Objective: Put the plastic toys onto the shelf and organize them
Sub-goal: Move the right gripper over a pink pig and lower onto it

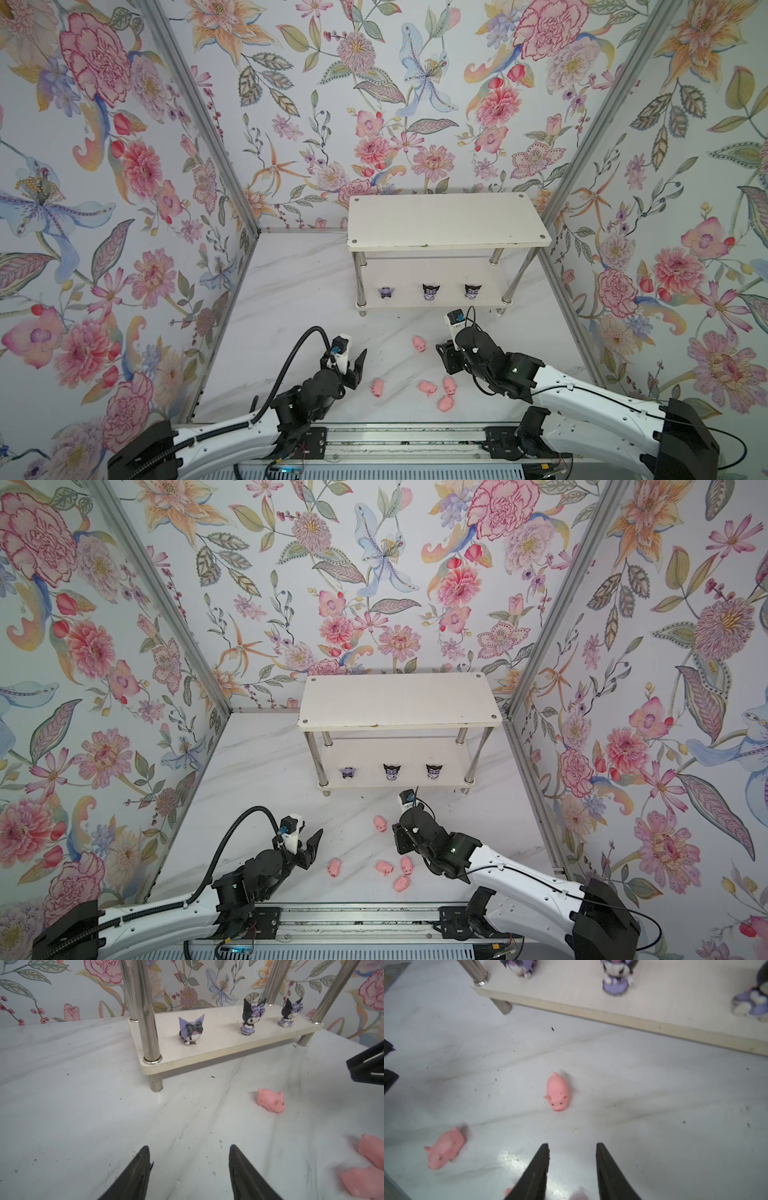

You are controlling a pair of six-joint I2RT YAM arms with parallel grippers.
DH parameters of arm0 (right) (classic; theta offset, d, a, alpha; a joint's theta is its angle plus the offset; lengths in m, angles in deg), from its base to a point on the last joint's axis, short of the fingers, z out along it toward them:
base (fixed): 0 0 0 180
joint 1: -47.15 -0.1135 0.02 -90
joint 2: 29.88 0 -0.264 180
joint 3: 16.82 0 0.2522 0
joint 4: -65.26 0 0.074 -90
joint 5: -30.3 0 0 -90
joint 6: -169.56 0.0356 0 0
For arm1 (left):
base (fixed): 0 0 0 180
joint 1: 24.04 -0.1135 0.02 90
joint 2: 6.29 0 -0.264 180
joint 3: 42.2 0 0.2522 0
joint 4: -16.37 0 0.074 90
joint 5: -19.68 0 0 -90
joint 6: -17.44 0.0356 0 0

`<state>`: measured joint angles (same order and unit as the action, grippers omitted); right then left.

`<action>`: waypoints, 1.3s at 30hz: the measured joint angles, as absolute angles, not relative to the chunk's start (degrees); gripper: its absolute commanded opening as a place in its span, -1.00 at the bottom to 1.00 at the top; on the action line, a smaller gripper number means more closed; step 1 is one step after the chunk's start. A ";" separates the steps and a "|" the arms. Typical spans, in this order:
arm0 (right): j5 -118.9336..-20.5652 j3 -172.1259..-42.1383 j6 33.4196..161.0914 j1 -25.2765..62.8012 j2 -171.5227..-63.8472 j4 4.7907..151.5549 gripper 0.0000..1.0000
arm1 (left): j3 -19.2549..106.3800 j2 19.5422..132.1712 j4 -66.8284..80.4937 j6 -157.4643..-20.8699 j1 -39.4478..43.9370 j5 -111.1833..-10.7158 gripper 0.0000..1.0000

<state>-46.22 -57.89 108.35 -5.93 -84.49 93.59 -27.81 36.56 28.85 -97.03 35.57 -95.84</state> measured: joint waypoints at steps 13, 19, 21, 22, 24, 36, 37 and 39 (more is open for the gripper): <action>-47.34 -51.49 121.90 -10.24 -81.41 98.81 0.03 | -27.84 44.26 36.00 -93.29 35.57 -90.00 0.27; -47.07 -51.81 122.49 -12.43 -89.83 93.70 0.23 | -27.84 41.11 36.74 -92.88 35.57 -89.98 0.27; -46.51 -52.75 122.38 -12.64 -92.54 92.02 0.27 | -27.84 40.26 36.83 -92.88 35.57 -90.00 0.28; -46.05 -53.54 122.28 -12.69 -94.09 91.10 0.28 | -27.84 39.86 36.81 -92.88 35.57 -90.00 0.28; -45.37 -55.44 121.82 -12.69 -96.86 89.61 0.30 | -27.84 39.25 36.81 -92.88 35.57 -90.00 0.28; -42.27 -67.88 116.61 -13.43 -114.39 84.59 0.27 | -27.84 34.88 35.32 -92.96 35.57 -89.00 0.28; -41.87 -68.40 116.40 -13.54 -115.53 84.41 0.20 | -27.84 34.40 35.19 -93.03 35.57 -88.67 0.28; -41.15 -69.06 116.09 -13.54 -117.10 84.13 0.08 | -27.84 33.50 35.02 -93.23 35.57 -88.47 0.28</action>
<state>-41.15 -69.06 116.09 -13.54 -117.10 84.13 -27.84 33.50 35.02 -93.23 35.57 -88.47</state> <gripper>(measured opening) 0.594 0.640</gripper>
